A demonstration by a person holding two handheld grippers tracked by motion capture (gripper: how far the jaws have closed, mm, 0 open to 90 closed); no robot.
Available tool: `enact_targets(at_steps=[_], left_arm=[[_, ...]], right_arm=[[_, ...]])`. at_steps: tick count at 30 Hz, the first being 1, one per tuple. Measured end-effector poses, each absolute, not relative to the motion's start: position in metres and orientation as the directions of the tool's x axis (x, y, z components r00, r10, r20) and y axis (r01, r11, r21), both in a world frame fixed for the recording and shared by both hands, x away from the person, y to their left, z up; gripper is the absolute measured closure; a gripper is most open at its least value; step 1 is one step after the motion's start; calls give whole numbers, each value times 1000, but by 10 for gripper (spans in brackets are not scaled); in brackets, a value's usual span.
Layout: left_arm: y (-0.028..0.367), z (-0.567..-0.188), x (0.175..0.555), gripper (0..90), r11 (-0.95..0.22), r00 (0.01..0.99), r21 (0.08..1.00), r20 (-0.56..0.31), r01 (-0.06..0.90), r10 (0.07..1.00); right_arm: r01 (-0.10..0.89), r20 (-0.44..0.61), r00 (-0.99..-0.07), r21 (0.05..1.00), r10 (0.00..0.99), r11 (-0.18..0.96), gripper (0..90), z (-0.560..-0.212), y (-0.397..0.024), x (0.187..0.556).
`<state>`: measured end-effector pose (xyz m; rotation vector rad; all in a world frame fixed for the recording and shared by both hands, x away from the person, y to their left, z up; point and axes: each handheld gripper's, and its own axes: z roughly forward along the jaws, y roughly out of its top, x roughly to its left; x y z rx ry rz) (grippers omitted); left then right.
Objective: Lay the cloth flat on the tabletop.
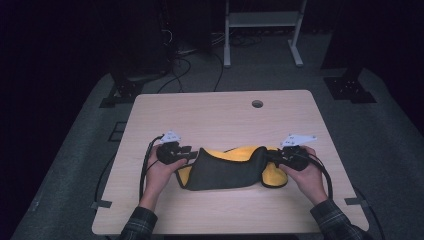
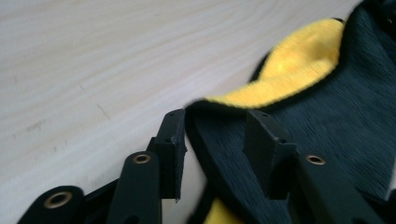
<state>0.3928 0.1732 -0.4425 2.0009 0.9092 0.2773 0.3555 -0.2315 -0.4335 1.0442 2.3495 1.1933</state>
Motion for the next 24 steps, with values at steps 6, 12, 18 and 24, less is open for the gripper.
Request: enact_targets(at_steps=[6,12,18,24], left_arm=[[160,-449,409,510,-313,700,802,-174,509,693],[146,-464,421,489,-349,700,769,-172,535,693],[143,-473,425,755,-380,680,733,-150,564,718],[148,-474,425,864,-349,659,738,-169,577,733]], right_arm=[[476,52,-687,786,725,395,703,-440,-232,357],[473,49,-690,786,723,398,694,-441,-232,356],[474,52,-694,784,718,402,625,-442,-231,355],[467,75,-705,798,705,382,536,-436,-238,345]])
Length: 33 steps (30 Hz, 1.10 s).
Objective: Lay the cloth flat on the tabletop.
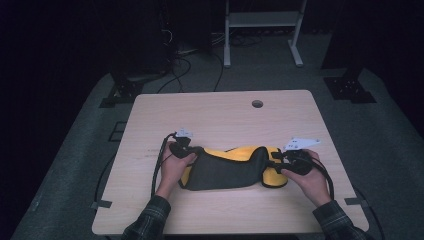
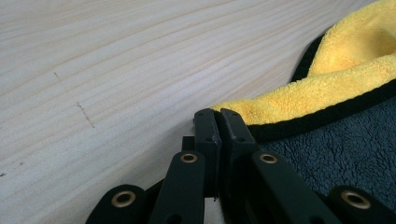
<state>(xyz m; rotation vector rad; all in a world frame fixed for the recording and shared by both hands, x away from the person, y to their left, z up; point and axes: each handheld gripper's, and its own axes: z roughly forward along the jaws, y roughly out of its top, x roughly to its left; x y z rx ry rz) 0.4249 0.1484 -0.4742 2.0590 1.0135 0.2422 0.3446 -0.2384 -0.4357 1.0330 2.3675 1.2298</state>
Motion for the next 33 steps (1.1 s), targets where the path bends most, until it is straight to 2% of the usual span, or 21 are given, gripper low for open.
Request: enact_targets(at_steps=[3,5,6,7,15,18,21,27,29,30,31,32,33], left_arm=[[148,-472,423,824,-349,658,741,-163,574,735],[149,-469,421,753,-340,666,752,-172,565,726],[150,-468,421,688,-347,672,750,-171,563,721],[149,-468,420,579,-359,685,754,-161,550,710],[150,-467,415,466,-487,726,718,-37,497,687],[146,-467,416,431,-533,760,721,13,443,649],[139,-465,419,441,-579,779,710,67,402,623],[128,-467,429,483,-577,795,706,32,411,606],[127,-469,431,540,-574,793,697,14,429,609],[128,-469,432,617,-568,793,695,-5,441,609],[128,-469,433,617,-557,791,695,-27,455,612],[129,-469,433,659,-551,786,693,-35,465,618],[129,-468,433,744,-544,782,692,-48,474,621]], right_arm=[[459,87,-703,813,706,357,525,-431,-246,333],[459,92,-700,818,708,347,525,-430,-251,324],[462,96,-699,817,709,345,524,-430,-253,319],[465,97,-700,814,707,349,523,-432,-256,312],[480,96,-698,798,709,364,509,-440,-263,293],[484,93,-703,789,705,379,503,-443,-260,289],[483,84,-711,780,698,398,498,-446,-255,287],[485,80,-705,779,705,397,500,-449,-253,287],[485,75,-705,777,706,401,499,-450,-252,287],[486,72,-705,774,706,407,498,-451,-250,286],[486,72,-705,774,706,407,498,-451,-250,286],[481,66,-708,774,703,412,497,-451,-249,285],[477,59,-712,772,700,420,497,-452,-247,283]])
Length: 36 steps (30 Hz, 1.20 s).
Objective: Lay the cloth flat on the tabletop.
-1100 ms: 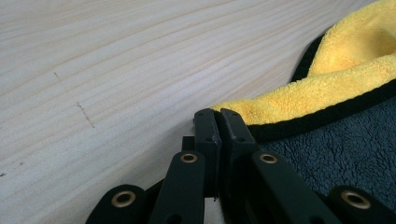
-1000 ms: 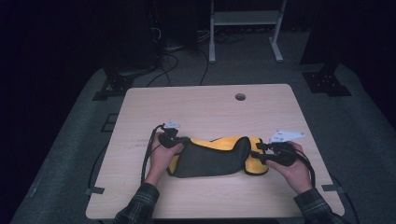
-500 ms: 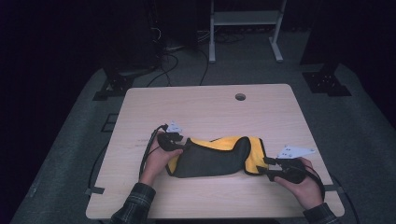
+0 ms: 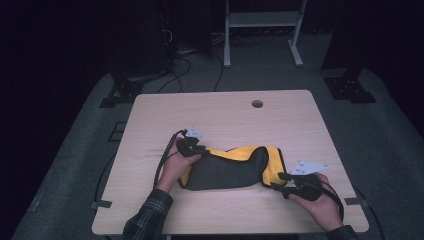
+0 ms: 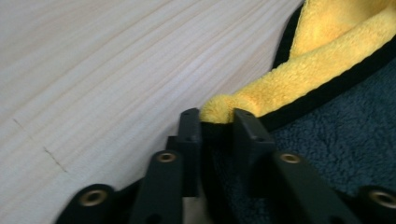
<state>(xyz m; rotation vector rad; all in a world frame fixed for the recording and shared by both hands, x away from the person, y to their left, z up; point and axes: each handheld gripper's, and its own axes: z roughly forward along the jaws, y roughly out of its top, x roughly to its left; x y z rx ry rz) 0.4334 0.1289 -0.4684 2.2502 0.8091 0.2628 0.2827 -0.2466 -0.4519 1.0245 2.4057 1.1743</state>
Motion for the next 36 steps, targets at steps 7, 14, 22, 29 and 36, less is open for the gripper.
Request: enact_targets(at_steps=[7,14,22,29,36], left_arm=[[125,-466,433,795,-528,762,673,-82,518,643],[133,-456,431,797,-466,752,709,-137,529,644],[140,-442,424,800,-390,753,761,-191,519,630],[155,-422,418,800,-335,743,799,-197,500,640],[180,-396,411,802,-260,716,843,-193,471,671]], right_arm=[[463,22,-726,755,687,465,515,-455,-239,278],[415,-53,-748,741,661,528,500,-459,-216,283],[427,-48,-722,754,690,499,809,-461,-205,296],[414,-6,-665,829,747,376,857,-433,-232,299],[372,34,-613,894,790,250,862,-398,-268,301]])
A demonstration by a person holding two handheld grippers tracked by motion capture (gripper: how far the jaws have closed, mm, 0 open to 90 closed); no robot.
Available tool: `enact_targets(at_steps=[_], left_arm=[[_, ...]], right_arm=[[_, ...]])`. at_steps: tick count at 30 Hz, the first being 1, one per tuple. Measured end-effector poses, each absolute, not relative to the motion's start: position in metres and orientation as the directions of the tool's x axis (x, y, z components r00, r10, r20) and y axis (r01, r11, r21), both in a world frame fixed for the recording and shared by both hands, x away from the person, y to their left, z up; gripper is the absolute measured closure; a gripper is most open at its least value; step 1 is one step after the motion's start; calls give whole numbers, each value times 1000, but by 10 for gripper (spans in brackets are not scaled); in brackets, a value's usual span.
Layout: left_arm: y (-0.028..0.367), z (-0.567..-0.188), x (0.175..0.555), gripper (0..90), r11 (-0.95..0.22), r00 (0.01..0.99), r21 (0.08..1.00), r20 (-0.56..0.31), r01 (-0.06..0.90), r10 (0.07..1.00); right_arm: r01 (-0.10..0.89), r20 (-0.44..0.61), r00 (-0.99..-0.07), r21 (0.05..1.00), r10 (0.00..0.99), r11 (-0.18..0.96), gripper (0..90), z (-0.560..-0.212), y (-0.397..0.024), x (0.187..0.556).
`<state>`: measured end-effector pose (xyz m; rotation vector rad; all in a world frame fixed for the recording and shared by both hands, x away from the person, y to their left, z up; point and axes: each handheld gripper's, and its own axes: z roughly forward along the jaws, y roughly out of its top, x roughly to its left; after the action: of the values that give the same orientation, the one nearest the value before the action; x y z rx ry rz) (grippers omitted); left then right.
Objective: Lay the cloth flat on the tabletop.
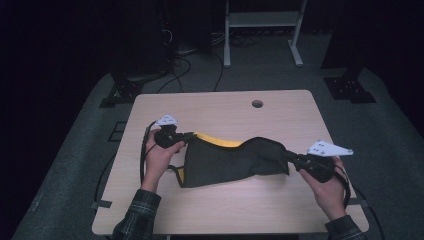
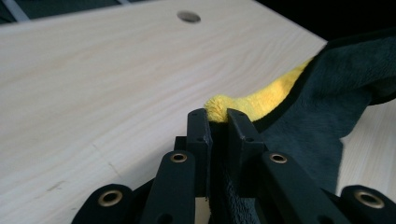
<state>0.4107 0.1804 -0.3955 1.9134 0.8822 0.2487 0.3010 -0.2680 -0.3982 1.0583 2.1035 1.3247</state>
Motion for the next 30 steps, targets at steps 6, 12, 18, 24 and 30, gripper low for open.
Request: enact_targets(at_steps=[6,12,18,24,30], left_arm=[[192,-371,401,802,-201,716,879,-200,433,668],[202,-342,393,802,-143,720,914,-196,380,666],[208,-315,389,802,-110,730,939,-175,325,660],[209,-290,384,802,-81,738,959,-154,273,657],[205,-285,396,802,-79,727,956,-159,282,668]], right_arm=[[324,49,-610,926,791,193,863,-371,-283,303],[244,28,-608,957,793,154,863,-338,-290,304],[171,8,-606,978,795,121,863,-307,-293,301],[125,-28,-600,984,800,129,863,-285,-294,298],[128,-25,-588,984,808,124,863,-279,-297,309]])
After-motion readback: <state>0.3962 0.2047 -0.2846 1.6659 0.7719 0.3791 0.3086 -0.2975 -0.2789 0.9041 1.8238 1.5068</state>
